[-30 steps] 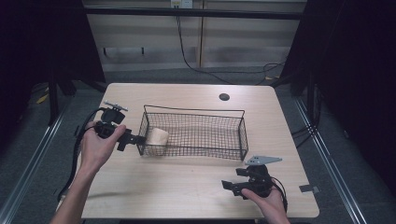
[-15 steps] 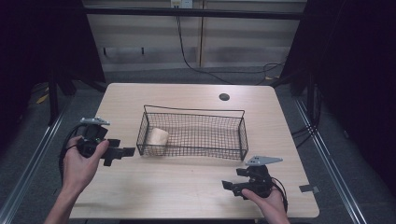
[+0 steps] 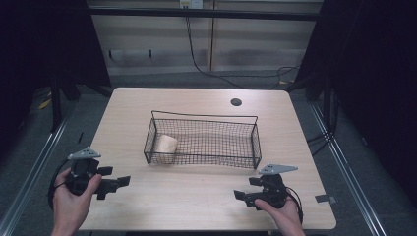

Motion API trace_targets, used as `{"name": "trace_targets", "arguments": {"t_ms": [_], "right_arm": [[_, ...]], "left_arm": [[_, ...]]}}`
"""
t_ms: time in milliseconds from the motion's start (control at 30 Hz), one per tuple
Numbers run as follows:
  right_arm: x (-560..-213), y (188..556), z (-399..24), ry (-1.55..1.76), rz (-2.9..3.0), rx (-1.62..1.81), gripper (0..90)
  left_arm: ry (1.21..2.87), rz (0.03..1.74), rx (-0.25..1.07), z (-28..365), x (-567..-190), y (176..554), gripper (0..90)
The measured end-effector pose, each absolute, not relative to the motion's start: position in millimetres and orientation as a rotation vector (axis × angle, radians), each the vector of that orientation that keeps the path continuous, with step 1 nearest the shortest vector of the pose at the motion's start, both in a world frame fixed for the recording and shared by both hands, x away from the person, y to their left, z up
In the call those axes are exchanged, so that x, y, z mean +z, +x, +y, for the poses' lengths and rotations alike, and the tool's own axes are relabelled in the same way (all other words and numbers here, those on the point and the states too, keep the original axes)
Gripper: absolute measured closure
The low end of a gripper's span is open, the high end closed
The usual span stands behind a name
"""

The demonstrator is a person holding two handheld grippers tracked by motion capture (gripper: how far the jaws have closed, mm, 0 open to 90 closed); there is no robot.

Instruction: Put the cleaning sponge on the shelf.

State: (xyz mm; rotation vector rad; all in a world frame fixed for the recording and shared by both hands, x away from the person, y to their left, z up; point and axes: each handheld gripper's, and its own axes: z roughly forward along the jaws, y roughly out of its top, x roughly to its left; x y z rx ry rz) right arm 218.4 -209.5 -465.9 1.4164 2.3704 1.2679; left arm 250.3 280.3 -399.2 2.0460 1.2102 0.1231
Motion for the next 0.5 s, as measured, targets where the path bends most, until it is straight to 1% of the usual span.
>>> {"name": "trace_targets", "arguments": {"t_ms": [133,233,300,333,367,433,500], "right_arm": [[-465.9,218.5,-209.4,1.425,2.365,1.265,18.9],[-465.9,218.2,-209.7,1.418,2.366,1.265,18.8],[-465.8,218.3,-209.4,1.420,2.366,1.260,18.7],[-465.9,218.4,-209.1,1.416,2.365,1.260,18.7],[-465.8,218.4,-208.8,1.416,2.366,1.258,18.7],[-466.1,218.6,-208.3,1.408,2.367,1.250,18.7],[-466.3,218.5,-208.0,1.410,2.359,1.245,18.7]], "left_arm": [[2.005,1.218,0.131,280.6,-410.0,239.4,20.7],[2.007,1.199,0.092,278.6,-423.3,230.4,20.7],[2.040,1.201,0.072,277.2,-440.8,223.1,20.7],[2.040,1.201,0.072,277.2,-440.8,223.1,20.7],[2.061,1.187,0.005,275.4,-451.0,219.6,20.7],[2.091,1.175,-0.027,275.4,-453.8,222.5,20.7],[2.091,1.172,-0.015,276.3,-453.6,224.0,20.7]]}}
